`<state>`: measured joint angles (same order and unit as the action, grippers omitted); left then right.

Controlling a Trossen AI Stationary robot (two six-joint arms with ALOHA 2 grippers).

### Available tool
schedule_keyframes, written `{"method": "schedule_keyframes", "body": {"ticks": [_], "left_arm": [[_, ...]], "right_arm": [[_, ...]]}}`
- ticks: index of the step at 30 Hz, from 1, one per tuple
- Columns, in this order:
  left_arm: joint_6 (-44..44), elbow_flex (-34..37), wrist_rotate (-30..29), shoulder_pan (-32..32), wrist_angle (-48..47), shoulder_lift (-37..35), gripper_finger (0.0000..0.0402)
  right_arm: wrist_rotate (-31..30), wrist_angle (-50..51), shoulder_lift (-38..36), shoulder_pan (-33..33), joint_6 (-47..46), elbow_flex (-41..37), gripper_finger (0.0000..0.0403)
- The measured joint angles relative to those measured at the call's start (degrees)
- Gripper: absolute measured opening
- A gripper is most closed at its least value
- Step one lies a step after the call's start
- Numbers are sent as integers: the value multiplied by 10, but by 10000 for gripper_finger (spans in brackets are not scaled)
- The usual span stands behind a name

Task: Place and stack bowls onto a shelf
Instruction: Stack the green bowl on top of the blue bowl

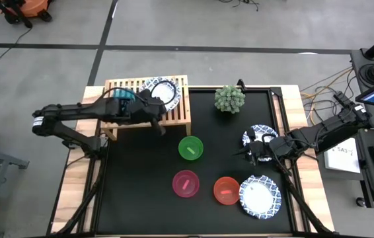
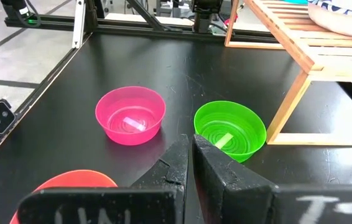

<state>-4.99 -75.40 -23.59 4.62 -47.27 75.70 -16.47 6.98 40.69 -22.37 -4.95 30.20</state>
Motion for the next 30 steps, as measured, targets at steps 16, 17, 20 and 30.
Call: {"method": "schedule_keyframes", "body": {"ticks": [16,17,20,30], "left_arm": [[-110,7,57,-165,122,90,0],[-110,6,57,-171,130,101,0],[-110,1,56,-184,139,137,0],[-111,1,56,-188,161,237,0]], "right_arm": [[0,-1,0,0,0,0,13],[0,0,0,0,0,0,13],[0,0,0,0,3,0,13],[0,0,0,0,12,0,13]]}}
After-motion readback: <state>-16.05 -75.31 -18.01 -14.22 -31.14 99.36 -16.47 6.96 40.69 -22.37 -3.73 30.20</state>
